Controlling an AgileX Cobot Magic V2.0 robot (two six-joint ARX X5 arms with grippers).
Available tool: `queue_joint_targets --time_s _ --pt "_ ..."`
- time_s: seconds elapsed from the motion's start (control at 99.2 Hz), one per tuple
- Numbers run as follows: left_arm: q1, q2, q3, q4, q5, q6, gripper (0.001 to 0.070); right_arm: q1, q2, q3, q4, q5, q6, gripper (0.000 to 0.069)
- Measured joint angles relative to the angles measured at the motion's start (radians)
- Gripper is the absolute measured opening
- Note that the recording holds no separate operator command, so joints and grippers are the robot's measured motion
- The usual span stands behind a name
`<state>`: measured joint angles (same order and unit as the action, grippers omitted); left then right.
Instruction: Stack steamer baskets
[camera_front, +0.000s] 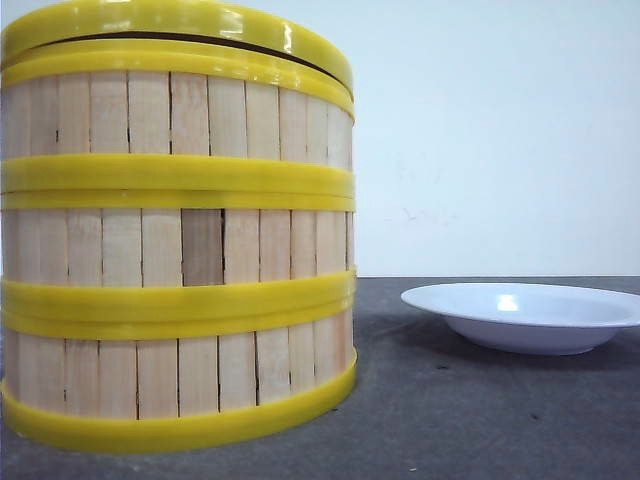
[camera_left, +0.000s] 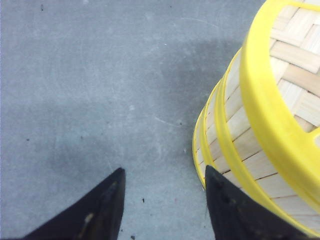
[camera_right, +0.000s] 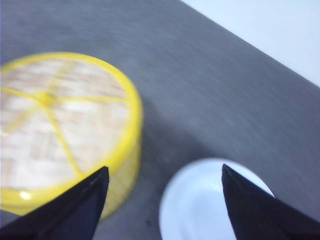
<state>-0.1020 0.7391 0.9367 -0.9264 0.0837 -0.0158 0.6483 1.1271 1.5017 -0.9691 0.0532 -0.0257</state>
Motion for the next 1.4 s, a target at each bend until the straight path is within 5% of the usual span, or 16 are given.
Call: queue_joint_targets --time_s 0.464,0.797,0.837,0.887,0.938,0.998,1.402 --pt "0.0 0.0 0.0 0.026 0.0 0.0 0.03 -0.386 -0.526 -0.581 -0.053 -0.061 0.103 0.0441" --pt "0.0 0.0 0.0 0.024 0.0 0.0 0.0268 -0.433 -0.574 -0.626 -0.072 -0.077 0.114 0.0438" --pt "0.0 0.0 0.0 0.021 0.0 0.0 0.0188 -0.433 -0.574 -0.626 -0.072 -0.077 0.119 0.0397" --pt "0.0 0.0 0.0 0.017 0.0 -0.002 0.0094 -0.433 -0.574 -0.626 -0.072 -0.079 0.121 0.0258" --pt "0.0 0.0 0.0 0.019 0.0 -0.002 0.0055 -0.433 -0.574 -0.626 -0.072 -0.077 0.12 0.0136" --pt "0.0 0.0 0.0 0.019 0.0 -0.002 0.0037 -0.433 -0.574 -0.626 -0.072 -0.077 0.12 0.0069" --pt "0.0 0.0 0.0 0.019 0.0 -0.002 0.0029 -0.433 -0.574 -0.626 -0.084 -0.079 0.12 0.0026"
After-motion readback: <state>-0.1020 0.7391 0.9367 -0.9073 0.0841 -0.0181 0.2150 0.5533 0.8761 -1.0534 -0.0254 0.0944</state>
